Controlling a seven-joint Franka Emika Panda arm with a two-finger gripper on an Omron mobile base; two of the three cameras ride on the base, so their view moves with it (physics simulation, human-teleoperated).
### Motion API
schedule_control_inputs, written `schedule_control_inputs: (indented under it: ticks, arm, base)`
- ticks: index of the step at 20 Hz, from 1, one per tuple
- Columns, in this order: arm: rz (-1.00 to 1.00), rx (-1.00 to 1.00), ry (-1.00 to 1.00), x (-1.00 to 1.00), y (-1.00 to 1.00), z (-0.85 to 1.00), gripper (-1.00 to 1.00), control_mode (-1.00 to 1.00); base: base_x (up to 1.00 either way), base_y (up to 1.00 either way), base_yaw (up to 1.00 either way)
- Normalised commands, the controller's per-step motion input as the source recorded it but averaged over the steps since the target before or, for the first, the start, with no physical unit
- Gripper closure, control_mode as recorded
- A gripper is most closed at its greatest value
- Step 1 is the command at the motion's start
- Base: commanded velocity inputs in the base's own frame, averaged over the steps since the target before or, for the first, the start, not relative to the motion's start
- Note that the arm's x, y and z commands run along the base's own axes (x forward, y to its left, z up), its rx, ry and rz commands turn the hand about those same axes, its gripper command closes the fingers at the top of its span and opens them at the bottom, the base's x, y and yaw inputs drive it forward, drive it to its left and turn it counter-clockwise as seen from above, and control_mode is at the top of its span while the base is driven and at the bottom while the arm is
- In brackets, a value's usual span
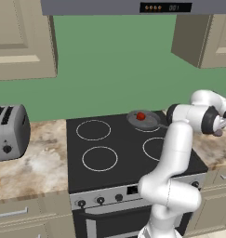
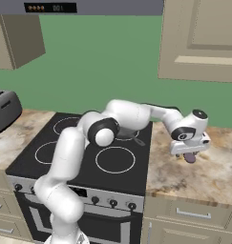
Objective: Put the eggplant and bell pepper in the pan. Then turn on the rear right burner and set the heat to medium.
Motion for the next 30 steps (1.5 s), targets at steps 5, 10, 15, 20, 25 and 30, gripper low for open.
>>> schedule_control_inputs:
  ticks: [5, 10, 15, 20, 25, 30]
  arm:
    - [0.0, 0.0, 0.01, 0.23, -0.02, -0.16, -1.0, -1.0]
    - [0.01, 0.0, 0.0, 0.26, -0.08, -0.09, -1.0, -1.0]
    - [0.01, 0.0, 0.0, 0.21, -0.09, -0.05, -1.0, -1.0]
    - [0.01, 0.0, 0.01, 0.16, -0.12, -0.19, -1.0, -1.0]
    - [0.02, 0.0, 0.01, 0.04, -0.28, -0.28, -1.0, -1.0]
    - [0.0, 0.0, 0.02, 0.0, -0.19, -0.28, -1.0, -1.0]
  base:
    - [0.0, 0.0, 0.0]
    - [0.0, 0.0, 0.0]
    - [0.0, 0.0, 0.0]
    - [0.0, 0.0, 0.0]
    - [0.0, 0.0, 0.0]
    - [0.0, 0.0, 0.0]
